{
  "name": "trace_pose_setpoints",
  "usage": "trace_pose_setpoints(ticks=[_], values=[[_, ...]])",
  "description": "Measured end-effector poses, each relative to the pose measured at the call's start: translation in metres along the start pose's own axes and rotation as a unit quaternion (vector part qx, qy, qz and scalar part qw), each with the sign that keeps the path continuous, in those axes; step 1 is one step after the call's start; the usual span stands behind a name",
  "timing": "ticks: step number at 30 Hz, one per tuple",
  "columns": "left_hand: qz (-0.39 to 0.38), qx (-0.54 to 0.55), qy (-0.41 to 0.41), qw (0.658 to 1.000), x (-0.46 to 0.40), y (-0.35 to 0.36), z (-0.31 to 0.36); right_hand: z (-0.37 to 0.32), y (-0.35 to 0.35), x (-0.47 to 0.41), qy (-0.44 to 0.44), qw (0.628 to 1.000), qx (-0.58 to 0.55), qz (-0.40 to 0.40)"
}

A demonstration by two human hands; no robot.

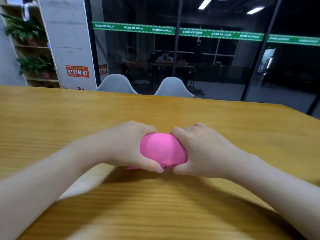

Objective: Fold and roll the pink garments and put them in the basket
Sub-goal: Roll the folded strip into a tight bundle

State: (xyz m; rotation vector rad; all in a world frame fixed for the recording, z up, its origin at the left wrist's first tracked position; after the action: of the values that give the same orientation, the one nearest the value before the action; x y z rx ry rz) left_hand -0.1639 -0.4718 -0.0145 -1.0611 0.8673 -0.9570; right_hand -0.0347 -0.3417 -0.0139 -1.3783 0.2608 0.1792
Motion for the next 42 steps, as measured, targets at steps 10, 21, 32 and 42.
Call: trace_pose_setpoints(ticks=[10, 21, 32, 42], values=[[-0.039, 0.003, 0.004, 0.999, -0.022, 0.003, 0.011, 0.019, -0.001, -0.003, 0.029, 0.998, -0.022, -0.049], [0.071, 0.013, 0.071, 0.995, -0.008, 0.022, 0.013, 0.036, -0.003, 0.002, 0.117, 0.967, -0.187, -0.127], [0.138, 0.186, -0.033, 0.972, -0.056, 0.022, 0.000, 0.040, 0.000, -0.006, 0.136, 0.979, -0.074, -0.133], [0.268, 0.240, 0.085, 0.929, -0.065, 0.036, -0.012, 0.059, 0.019, -0.015, 0.125, 0.979, -0.158, -0.028]])
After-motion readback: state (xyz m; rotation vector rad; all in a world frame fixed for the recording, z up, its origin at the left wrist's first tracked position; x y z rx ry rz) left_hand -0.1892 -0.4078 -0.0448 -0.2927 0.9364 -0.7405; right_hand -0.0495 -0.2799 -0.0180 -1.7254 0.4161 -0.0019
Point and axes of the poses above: each hand's wrist, its own x-axis away from the middle knuckle, its own y-axis out of the palm, z = x × y, the point moved 4 cm from there along -x, towards the middle knuckle, and after that the axes turned 1 degree about z, right-handed, at the moved point
